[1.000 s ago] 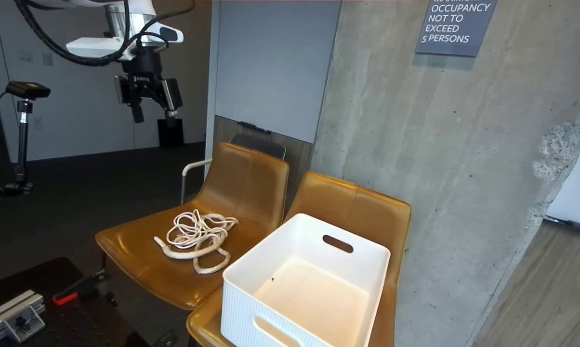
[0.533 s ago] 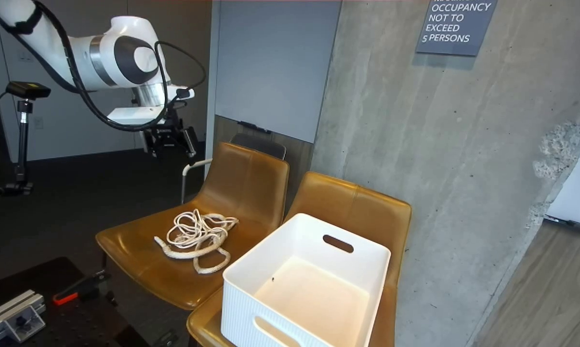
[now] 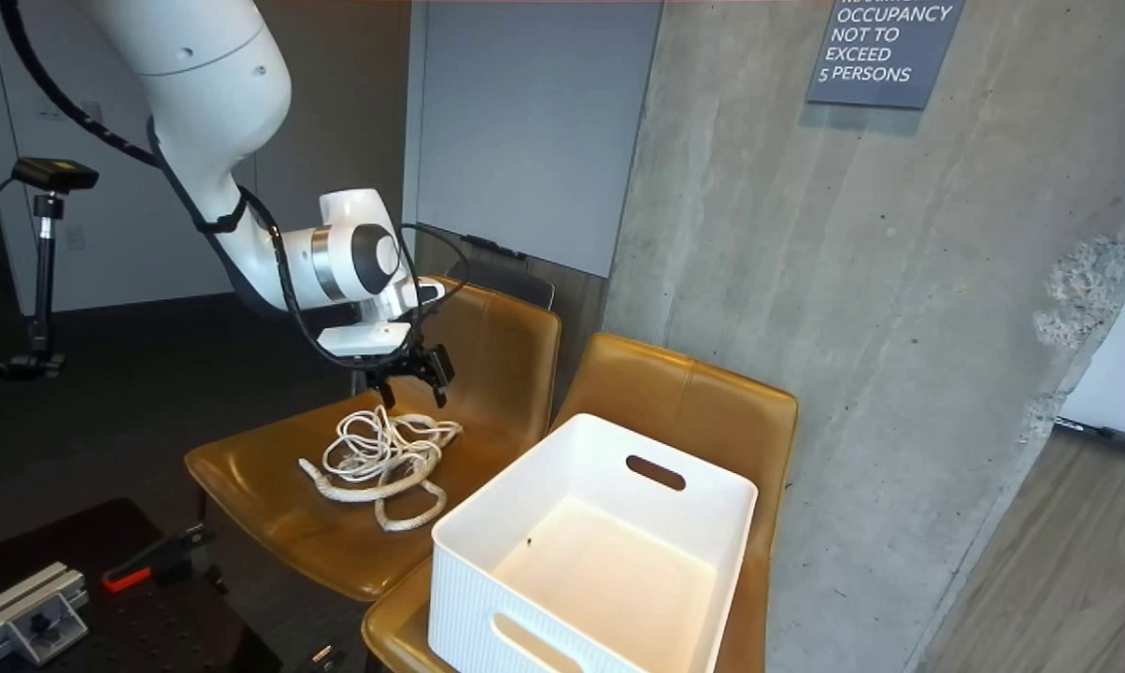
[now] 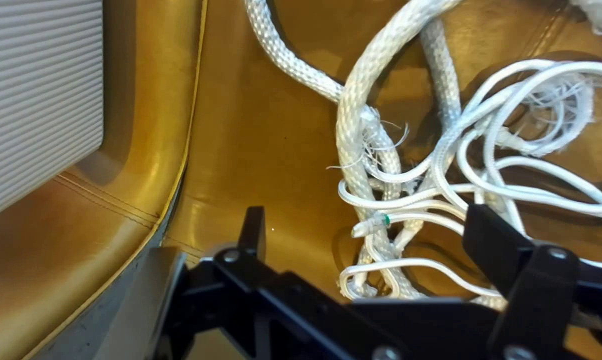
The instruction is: Put the ropes in then out the basket
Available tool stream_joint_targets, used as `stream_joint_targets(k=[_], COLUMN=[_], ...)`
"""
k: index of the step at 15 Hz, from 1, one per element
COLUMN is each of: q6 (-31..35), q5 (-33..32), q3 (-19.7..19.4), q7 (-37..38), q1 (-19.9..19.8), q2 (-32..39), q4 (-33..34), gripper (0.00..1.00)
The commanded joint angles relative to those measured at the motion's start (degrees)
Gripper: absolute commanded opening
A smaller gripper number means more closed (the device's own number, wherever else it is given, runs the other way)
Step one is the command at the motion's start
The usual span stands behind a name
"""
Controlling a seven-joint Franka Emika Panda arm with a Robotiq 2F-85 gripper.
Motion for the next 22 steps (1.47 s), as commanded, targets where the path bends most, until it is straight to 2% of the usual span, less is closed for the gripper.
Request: stream_joint_targets(k=[1,6,11,12,13,15,16,22], q6=[1.7,-0.5,-4.2,-4.8,-5.2,-5.4,-5.2,-6.1], q5=[1.7,9.5,17.0,17.4,17.1,17.0,17.0,17.3], q3=[-4.0,-4.1,-3.4,-3.7,-4.2,-4.7,-4.8,-4.5], q7=[-1.1,-3.3,-3.2,-3.1,-3.2,-3.1,-3.3,-4.2], q1=[2.6,3.2,4.0,4.1,4.1,4.0,3.9,3.7], q2=[12.7,24.4,31.0,31.7,32.1,32.3,32.3,28.5], q4=[12.2,23.5,29.4,30.0,29.9,29.4,29.1,26.8], gripper=[1.00,1.00,1.00,0.94,0.73,0.68,0.62,0.16])
